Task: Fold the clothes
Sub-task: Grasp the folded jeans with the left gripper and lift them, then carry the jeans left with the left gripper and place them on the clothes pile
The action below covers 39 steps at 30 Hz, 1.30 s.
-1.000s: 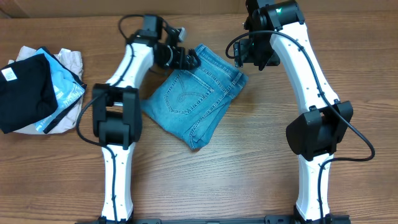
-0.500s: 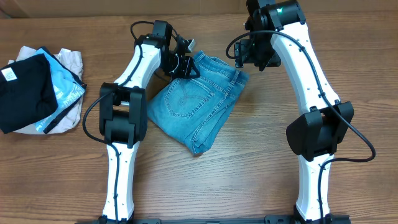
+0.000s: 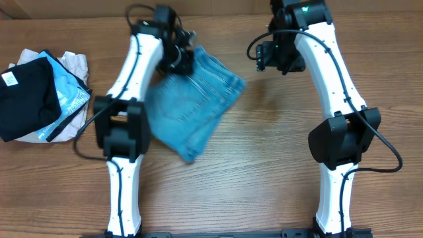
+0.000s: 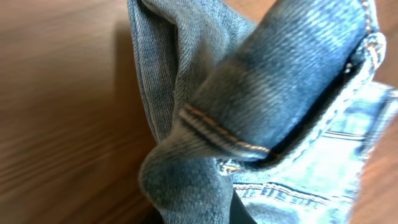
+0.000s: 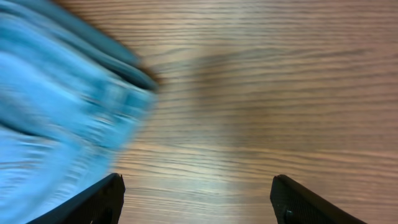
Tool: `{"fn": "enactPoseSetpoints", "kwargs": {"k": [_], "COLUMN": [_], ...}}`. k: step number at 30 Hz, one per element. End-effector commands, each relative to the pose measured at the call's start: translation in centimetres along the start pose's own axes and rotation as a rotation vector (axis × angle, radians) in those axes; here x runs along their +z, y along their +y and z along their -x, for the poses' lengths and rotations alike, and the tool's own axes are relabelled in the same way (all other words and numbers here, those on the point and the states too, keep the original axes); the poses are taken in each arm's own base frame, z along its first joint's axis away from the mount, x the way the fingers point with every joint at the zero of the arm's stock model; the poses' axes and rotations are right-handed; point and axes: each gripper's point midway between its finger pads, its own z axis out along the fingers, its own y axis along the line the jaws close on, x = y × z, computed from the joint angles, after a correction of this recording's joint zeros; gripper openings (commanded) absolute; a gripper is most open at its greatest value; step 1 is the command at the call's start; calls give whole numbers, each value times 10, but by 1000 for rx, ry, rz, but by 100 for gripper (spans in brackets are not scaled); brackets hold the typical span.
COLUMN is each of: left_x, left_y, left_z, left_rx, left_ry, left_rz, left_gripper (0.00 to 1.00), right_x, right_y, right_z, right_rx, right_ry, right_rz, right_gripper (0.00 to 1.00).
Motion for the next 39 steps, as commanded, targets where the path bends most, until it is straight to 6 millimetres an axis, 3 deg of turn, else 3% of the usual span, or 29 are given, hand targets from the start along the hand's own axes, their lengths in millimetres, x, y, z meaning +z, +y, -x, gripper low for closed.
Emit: {"fn": "enactPoseSetpoints", "kwargs": {"k": [1, 10, 16, 18, 21, 28, 36, 39], "left_x": [-128, -286, -359, -375, -389, -395, -367, -351], "left_y": [30, 74, 97, 111, 137, 205, 296, 321], "left_z": [30, -7, -37, -46, -58, -73, -116, -126], "left_rx": [12, -143, -243, -282, -343, -456, -660, -713], "left_ry": [-226, -421, -548, -570, -588, -625, -533, -523], "left_rz": [293, 594, 666, 693, 718, 700, 720, 671], "left_gripper": [4, 4, 4, 4, 4, 6, 5, 5], "right_x": [-32, -56, -59, -59, -59, -59, -59, -58], "right_y": [-15, -41, -50, -51, -52, -52, -52, -52], "right_z": [6, 7, 3, 2, 2, 1, -3, -5], "right_rx": [36, 80, 100, 102, 103, 104, 104, 105], "right_ry": [-76, -120, -111, -105, -104, -99, -86, -77], "right_rz": [9, 2, -3, -5, -5, -5, -8, -9], "right_gripper": [79, 79, 79, 79, 79, 79, 79, 79]}}
